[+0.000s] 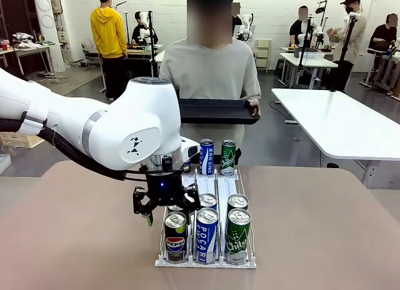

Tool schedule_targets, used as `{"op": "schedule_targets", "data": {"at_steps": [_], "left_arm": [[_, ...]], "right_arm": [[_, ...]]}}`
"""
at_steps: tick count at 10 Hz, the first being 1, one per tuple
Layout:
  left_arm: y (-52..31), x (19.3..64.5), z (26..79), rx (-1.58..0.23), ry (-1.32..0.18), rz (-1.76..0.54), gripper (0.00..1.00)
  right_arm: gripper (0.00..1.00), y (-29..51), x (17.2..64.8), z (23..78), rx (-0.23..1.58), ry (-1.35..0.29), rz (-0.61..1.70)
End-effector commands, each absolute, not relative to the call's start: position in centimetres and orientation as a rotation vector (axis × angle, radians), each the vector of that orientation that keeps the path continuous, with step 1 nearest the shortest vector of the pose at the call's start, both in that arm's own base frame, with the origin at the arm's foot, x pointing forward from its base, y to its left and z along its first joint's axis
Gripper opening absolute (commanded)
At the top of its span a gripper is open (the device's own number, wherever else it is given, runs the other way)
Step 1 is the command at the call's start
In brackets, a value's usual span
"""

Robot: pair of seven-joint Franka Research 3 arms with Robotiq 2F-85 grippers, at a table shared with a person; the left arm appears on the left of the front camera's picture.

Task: Retrieve and hand over the desired beverage to the person.
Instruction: Pick up a can of the same type that the person held from the Automatic Can Dispenser.

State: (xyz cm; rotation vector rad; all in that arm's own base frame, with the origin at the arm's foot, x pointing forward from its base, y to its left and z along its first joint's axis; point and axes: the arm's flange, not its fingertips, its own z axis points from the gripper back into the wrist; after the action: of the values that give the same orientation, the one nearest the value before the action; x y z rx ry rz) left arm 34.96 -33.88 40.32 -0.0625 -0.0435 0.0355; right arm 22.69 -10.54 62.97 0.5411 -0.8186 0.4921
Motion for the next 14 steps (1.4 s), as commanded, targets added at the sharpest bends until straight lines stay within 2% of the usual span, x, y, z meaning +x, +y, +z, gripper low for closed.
{"op": "schedule_targets", "data": {"at_steps": [1,9,10,11,12,13,14], "left_arm": [[-34.19,35.16,40.21,-0.062,-0.046,0.033,1.0],[-34.57,35.11,40.04,-0.086,-0.014,-0.016,1.0],[-34.49,35.17,40.02,-0.09,-0.02,-0.021,0.89],[-34.56,35.08,40.03,-0.088,-0.015,-0.028,0.43],[-34.61,35.06,40.08,-0.09,-0.006,-0.026,0.31],[-34.61,35.07,40.16,-0.09,0.005,-0.023,0.0],[-34.6,35.06,40.22,-0.09,0.018,-0.019,0.0]], "right_arm": [[1.0,-10.59,22.83,62.94,0.558,-0.818,0.504],[1.0,-10.59,22.83,62.94,0.558,-0.818,0.504],[1.0,-10.59,22.83,62.94,0.558,-0.818,0.504],[1.0,-10.59,22.83,62.94,0.558,-0.818,0.504],[1.0,-10.59,22.83,62.94,0.558,-0.818,0.504],[1.0,-10.59,22.83,62.94,0.558,-0.818,0.504],[1.0,-10.59,22.83,62.94,0.558,-0.818,0.504]]}}
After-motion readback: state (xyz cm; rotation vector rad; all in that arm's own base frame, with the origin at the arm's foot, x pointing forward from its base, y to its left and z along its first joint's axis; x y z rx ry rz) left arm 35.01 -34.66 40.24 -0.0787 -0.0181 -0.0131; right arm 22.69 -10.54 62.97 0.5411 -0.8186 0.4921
